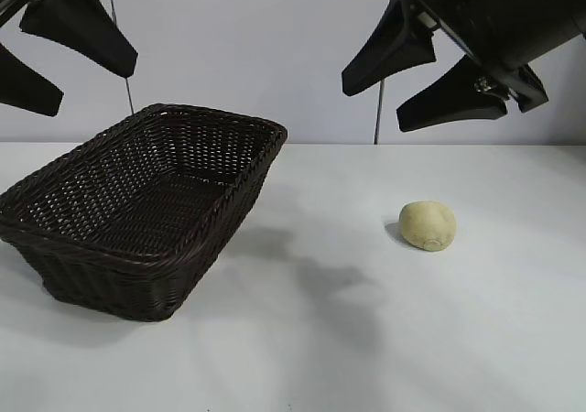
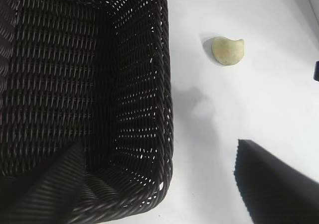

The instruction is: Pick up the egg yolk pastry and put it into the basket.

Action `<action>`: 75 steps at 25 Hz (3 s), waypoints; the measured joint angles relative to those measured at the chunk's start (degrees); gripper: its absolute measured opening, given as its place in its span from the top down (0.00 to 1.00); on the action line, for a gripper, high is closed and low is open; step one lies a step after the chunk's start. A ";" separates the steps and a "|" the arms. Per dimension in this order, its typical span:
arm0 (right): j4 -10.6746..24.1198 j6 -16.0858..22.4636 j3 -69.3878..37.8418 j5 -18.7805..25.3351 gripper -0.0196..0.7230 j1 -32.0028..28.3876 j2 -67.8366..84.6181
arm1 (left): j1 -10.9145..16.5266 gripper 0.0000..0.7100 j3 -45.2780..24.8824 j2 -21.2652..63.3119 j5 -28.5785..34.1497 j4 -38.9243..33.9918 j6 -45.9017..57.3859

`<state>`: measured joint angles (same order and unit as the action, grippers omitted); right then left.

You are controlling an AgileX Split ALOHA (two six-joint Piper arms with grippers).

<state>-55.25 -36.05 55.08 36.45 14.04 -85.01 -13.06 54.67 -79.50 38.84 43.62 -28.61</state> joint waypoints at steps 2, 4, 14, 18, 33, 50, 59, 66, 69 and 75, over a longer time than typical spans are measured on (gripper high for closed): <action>0.00 0.00 0.00 0.00 0.32 0.00 0.00 | 0.00 0.16 0.00 0.00 0.00 0.00 0.00; 0.00 0.00 0.00 0.00 0.32 0.00 0.00 | 0.00 0.16 0.00 0.00 0.00 0.00 0.00; 0.00 0.07 0.00 0.00 0.32 0.00 0.00 | 0.00 0.16 0.00 0.00 0.00 0.00 -0.02; 0.00 0.07 0.00 0.00 0.32 0.00 0.00 | 0.00 0.16 0.00 0.00 0.00 0.00 -0.02; 0.00 0.07 0.00 0.00 0.32 0.00 0.00 | 0.00 0.16 0.00 0.00 -2.23 0.00 3.80; 0.00 0.20 0.00 0.00 0.32 0.00 0.00 | -0.79 0.16 -0.15 0.00 6.11 -25.26 69.51; 0.00 0.20 0.00 0.00 0.32 0.00 0.00 | -9.61 0.16 -5.98 -0.07 -1.90 -39.00 95.84; 0.06 0.27 0.00 0.00 0.32 0.00 0.00 | -9.83 0.16 -7.33 -6.02 -7.82 -41.09 99.55; 0.13 0.27 0.00 0.00 0.32 0.00 0.00 | -9.86 0.16 -7.33 -9.78 -9.88 -41.19 99.65; 0.17 0.27 0.00 0.00 0.32 0.00 0.00 | -9.93 0.16 -7.33 -17.97 -15.53 -41.00 99.70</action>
<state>-55.08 -35.79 55.08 36.45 14.04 -85.01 -22.99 47.34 -97.47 23.30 2.62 71.08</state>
